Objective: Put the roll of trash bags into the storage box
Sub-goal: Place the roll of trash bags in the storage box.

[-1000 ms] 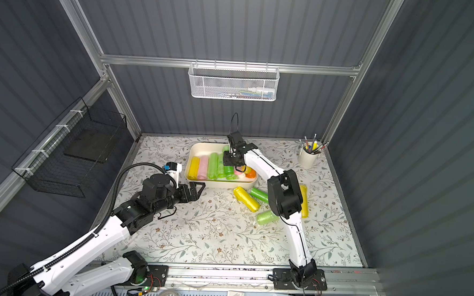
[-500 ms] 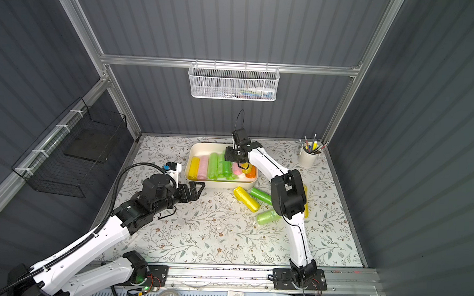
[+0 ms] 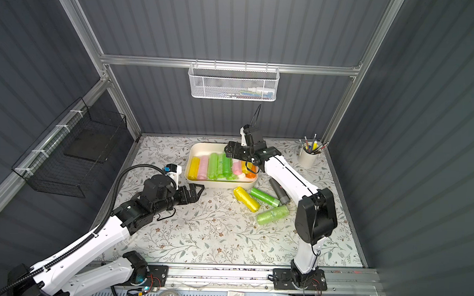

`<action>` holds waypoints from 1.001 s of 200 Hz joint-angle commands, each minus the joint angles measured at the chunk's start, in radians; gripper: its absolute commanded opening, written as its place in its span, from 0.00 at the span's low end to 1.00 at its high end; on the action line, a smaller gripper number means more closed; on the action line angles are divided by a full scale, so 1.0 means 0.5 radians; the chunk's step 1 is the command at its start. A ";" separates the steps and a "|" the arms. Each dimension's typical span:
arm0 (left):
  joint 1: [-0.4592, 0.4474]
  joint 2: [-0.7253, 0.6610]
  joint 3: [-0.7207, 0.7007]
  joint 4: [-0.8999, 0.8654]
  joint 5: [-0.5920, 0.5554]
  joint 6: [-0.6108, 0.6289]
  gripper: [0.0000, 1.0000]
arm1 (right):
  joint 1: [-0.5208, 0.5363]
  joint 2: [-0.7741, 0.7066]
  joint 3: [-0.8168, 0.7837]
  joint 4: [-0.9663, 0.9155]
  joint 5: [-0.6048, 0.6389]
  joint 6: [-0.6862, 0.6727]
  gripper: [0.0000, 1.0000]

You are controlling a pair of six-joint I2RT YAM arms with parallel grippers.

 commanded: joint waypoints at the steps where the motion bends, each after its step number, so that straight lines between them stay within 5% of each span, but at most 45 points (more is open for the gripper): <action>1: -0.010 -0.036 0.033 -0.057 -0.031 -0.014 1.00 | 0.012 -0.163 -0.180 0.037 0.016 0.063 0.94; 87: -0.010 0.098 0.095 -0.103 0.159 -0.092 1.00 | 0.030 -0.939 -0.935 0.017 0.128 0.158 0.99; 200: -0.111 0.406 0.067 0.075 0.324 -0.157 1.00 | 0.028 -1.749 -1.529 -0.255 0.165 0.237 0.99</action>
